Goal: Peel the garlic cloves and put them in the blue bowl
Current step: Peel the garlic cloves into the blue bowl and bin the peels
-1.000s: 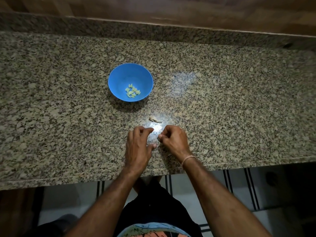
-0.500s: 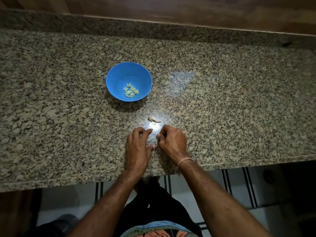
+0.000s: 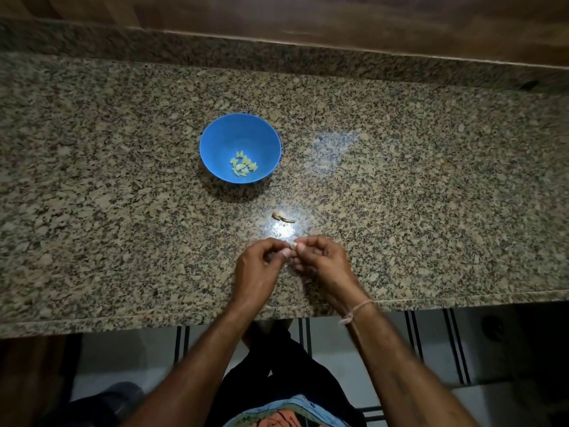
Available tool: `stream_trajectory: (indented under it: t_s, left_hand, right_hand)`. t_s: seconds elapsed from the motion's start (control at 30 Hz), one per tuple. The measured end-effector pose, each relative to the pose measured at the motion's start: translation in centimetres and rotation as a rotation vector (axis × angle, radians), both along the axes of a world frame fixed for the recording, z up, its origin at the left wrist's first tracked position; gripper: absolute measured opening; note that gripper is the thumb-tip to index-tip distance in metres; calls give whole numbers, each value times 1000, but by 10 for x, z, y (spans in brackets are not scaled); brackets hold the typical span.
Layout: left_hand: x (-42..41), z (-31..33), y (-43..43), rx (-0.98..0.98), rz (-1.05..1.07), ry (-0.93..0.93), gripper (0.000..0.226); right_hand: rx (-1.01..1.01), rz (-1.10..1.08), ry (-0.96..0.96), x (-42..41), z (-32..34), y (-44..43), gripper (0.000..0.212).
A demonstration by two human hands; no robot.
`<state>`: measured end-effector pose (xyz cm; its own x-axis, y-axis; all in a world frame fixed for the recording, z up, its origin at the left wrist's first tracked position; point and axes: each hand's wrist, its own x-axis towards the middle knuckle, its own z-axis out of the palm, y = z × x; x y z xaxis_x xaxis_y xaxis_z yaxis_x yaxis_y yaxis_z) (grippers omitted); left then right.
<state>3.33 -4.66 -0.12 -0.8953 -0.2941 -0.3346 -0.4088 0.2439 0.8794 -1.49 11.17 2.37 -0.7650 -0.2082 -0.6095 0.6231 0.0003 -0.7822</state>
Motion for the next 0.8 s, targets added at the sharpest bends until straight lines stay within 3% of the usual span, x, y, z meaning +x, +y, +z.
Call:
stream_trajectory:
  t_s: [0.23,0.53,0.8]
  left_hand:
    - [-2,28,11,352,118,-23,8]
    - [-8,47,10,435,137,-30,13]
    - [-14,51,22,441,281,-98,12]
  right_hand:
    - [-138,-107,-44,6,5,-2,12]
    - [-54,-62,136,0,11,-1,6]
    - [-120,-38,151,-7,13,3,14]
